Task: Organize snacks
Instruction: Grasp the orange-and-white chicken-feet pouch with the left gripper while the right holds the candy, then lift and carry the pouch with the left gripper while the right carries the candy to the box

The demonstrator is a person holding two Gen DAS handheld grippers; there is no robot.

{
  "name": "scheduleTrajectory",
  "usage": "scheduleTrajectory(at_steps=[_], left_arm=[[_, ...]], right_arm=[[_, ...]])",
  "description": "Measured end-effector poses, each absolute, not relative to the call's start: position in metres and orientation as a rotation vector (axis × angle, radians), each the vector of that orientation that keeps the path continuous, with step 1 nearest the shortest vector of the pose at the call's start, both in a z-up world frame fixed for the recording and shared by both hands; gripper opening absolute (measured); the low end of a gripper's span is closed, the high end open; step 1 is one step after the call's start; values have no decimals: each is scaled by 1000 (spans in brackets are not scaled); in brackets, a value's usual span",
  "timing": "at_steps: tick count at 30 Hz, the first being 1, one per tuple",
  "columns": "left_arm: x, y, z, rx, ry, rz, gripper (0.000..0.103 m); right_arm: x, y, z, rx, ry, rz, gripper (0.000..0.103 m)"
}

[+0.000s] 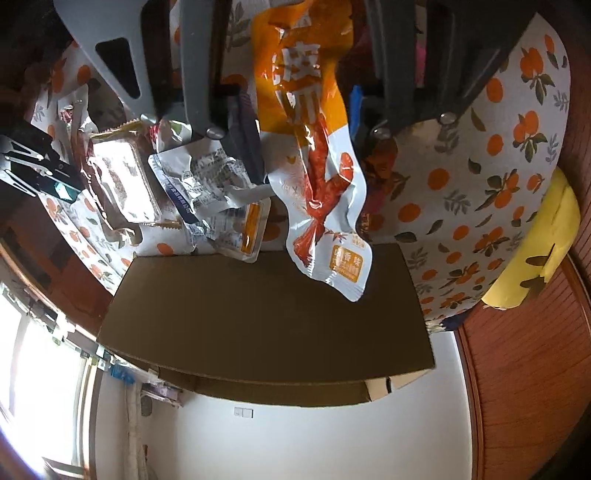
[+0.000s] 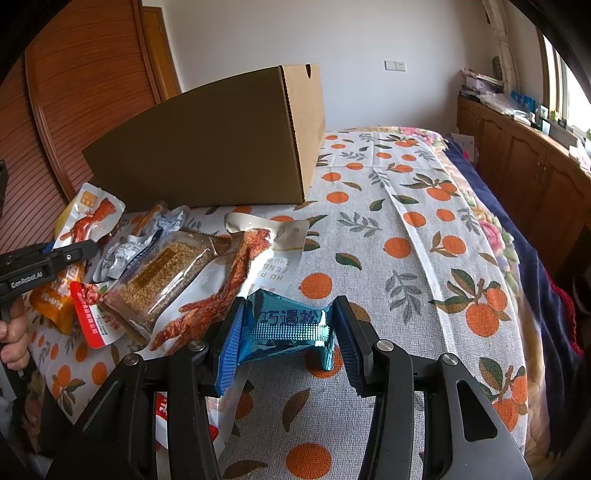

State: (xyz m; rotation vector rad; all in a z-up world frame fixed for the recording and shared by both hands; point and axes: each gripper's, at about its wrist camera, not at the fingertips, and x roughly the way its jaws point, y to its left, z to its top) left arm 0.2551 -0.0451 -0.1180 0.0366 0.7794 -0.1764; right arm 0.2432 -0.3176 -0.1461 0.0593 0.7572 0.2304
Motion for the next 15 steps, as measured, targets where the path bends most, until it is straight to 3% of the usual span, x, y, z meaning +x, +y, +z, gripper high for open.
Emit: scheduleTrajectory(at_steps=[15], left_arm=[[237,-28,-92,-23,697,-219,33]], right_arm=[[242,-317,-147,54,755,225,47]])
